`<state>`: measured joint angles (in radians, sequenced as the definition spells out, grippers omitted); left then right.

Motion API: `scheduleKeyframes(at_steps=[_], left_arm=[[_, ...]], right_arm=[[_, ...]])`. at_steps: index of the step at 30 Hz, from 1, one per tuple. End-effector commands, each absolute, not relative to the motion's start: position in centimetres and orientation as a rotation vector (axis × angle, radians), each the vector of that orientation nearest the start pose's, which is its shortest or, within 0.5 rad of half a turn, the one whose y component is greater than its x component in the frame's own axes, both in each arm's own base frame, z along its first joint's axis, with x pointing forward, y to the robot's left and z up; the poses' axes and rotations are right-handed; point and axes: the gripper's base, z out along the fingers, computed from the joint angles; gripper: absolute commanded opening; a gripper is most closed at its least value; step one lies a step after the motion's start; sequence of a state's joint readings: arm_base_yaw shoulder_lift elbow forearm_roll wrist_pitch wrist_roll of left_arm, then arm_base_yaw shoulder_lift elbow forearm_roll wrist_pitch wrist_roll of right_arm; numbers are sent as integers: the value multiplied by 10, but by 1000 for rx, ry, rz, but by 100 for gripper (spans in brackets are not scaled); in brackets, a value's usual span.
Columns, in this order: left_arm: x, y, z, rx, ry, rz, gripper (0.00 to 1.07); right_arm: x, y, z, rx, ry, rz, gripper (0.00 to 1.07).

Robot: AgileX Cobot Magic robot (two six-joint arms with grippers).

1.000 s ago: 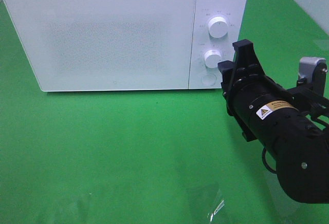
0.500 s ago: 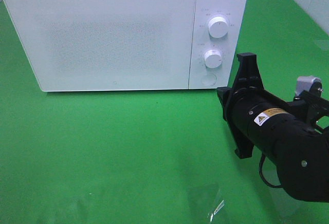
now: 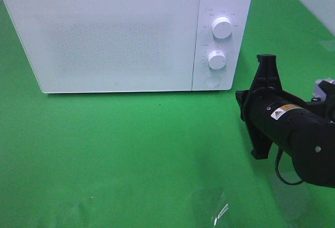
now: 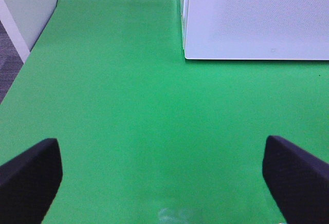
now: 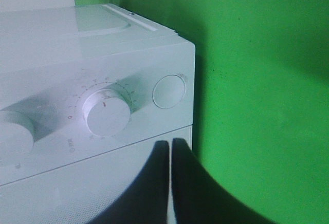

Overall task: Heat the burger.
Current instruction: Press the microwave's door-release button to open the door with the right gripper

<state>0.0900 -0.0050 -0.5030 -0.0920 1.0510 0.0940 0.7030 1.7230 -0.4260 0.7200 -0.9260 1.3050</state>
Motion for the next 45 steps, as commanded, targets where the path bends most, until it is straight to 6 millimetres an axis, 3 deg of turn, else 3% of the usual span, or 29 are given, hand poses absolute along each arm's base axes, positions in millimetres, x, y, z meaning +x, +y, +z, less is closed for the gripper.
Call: scheduleKeyframes(at_steps=[1, 14, 18, 35, 45], left_arm=[[-6, -8, 279, 7, 1998, 5, 98], [-6, -8, 279, 7, 1998, 5, 98], [-6, -8, 279, 7, 1998, 5, 98], [-6, -8, 279, 7, 1998, 5, 98], [-6, -8, 279, 7, 1998, 5, 98]], right_arm=[[234, 132, 138, 1381, 1577, 1076, 0], [248, 146, 123, 1413, 1596, 1092, 0], [264, 154, 115, 1402, 1612, 1118, 0], [313, 145, 101, 1429, 1578, 1085, 0], [327, 151, 88, 1435, 1581, 1080, 0]])
